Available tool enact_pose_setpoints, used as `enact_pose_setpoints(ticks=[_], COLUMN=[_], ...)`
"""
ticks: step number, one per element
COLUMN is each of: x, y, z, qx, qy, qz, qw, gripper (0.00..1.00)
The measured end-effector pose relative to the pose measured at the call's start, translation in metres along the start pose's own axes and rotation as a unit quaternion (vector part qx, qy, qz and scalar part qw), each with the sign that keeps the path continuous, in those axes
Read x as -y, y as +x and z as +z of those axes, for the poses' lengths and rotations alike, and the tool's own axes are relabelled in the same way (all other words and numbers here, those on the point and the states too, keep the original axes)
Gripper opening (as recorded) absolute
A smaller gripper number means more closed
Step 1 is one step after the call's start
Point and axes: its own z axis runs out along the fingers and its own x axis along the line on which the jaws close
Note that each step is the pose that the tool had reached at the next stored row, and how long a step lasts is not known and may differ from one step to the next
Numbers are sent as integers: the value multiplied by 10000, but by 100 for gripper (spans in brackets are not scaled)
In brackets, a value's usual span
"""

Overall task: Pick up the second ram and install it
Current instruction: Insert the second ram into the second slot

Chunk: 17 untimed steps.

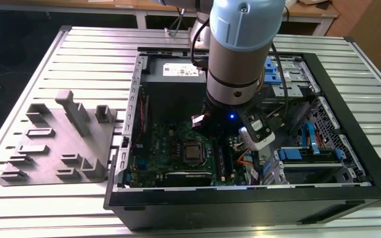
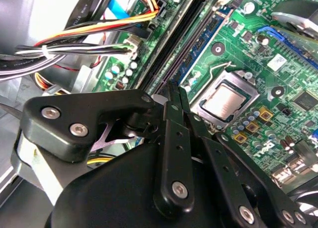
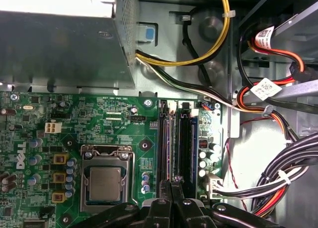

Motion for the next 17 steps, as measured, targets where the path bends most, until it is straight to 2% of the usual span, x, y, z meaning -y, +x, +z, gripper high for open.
enact_pose_setpoints(ticks=[17], x=[0], y=[2], z=[20], qx=[0], qy=[0], qz=[0], qw=[10000], gripper=[8])
